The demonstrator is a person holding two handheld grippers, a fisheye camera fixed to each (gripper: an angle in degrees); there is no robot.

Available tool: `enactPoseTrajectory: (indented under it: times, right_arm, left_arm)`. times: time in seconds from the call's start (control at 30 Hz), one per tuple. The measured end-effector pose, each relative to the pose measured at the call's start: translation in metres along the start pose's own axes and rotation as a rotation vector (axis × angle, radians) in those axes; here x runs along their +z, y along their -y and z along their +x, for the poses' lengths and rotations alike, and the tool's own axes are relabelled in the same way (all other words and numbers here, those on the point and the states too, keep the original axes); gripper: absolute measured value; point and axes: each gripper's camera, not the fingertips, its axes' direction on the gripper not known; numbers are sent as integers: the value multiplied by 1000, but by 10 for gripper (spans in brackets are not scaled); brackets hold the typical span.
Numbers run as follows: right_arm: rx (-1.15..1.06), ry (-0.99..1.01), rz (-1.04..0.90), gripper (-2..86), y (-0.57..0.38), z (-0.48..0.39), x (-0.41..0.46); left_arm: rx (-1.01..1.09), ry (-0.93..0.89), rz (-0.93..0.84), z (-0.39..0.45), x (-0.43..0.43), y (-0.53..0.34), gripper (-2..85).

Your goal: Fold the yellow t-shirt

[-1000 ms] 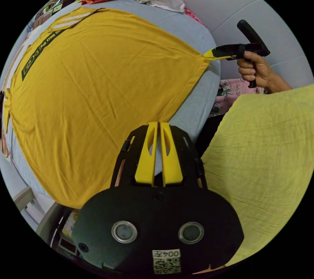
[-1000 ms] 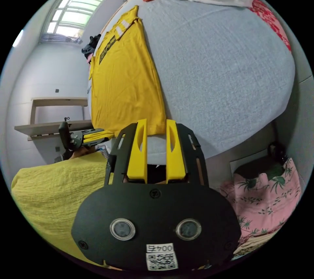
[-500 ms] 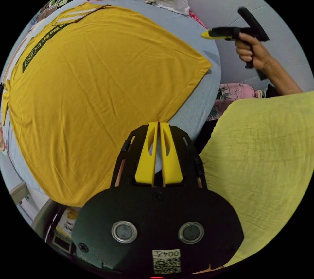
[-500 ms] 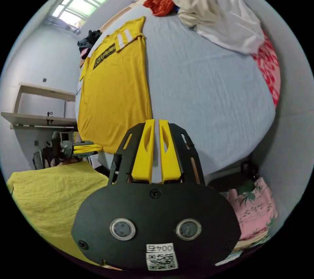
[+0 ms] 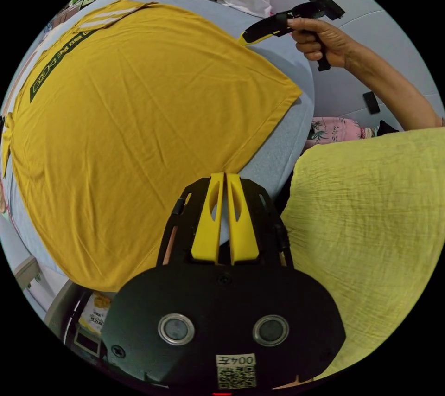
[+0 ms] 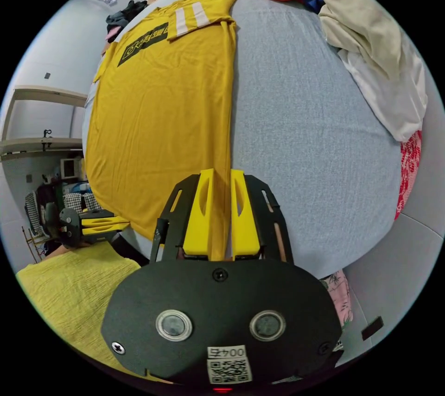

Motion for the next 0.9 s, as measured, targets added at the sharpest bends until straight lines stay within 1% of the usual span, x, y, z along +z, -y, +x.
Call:
enactPoseTrajectory:
  times: [0.1, 0.2, 0.23, 0.33, 0.43, 0.53, 0.6, 0.7, 0.77, 0.83, 0.9]
  right_arm:
    - [-19, -72, -6, 30, 2, -4, 8]
    - [-10, -63, -8, 14, 4, 6, 13]
    - [0, -31, -11, 14, 5, 13, 15]
    - [13, 44, -47, 28, 10, 25, 23]
    - [36, 13, -86, 53, 14, 31, 26]
    - [77, -42, -62, 69, 10, 32, 21]
    - [66, -65, -30, 72, 3, 22, 18]
    - [4, 8, -26, 61, -6, 1, 28]
    - [-10, 132, -48, 37, -9, -6, 46]
    - [-8, 201, -84, 10, -7, -6, 65]
    - [3, 180, -134, 2, -3, -6, 84]
  left_arm:
    - [-3, 4, 2, 3, -2, -5, 8]
    - [-2, 12, 6, 6, -5, -11, 9]
    - [-2, 13, 7, 6, -6, -12, 9]
    - [-4, 15, 11, 8, -10, -17, 9]
    - [-4, 13, 13, 8, -16, -22, 9]
    - [-3, 15, 8, 9, -22, -26, 9]
    - [-2, 25, 3, 10, -28, -29, 9]
    - [-4, 38, -9, 11, -37, -32, 10]
    - [-9, 43, -16, 11, -42, -34, 11]
    - [-13, 49, -22, 11, -49, -37, 11]
    - [-16, 59, -28, 10, -57, -40, 11]
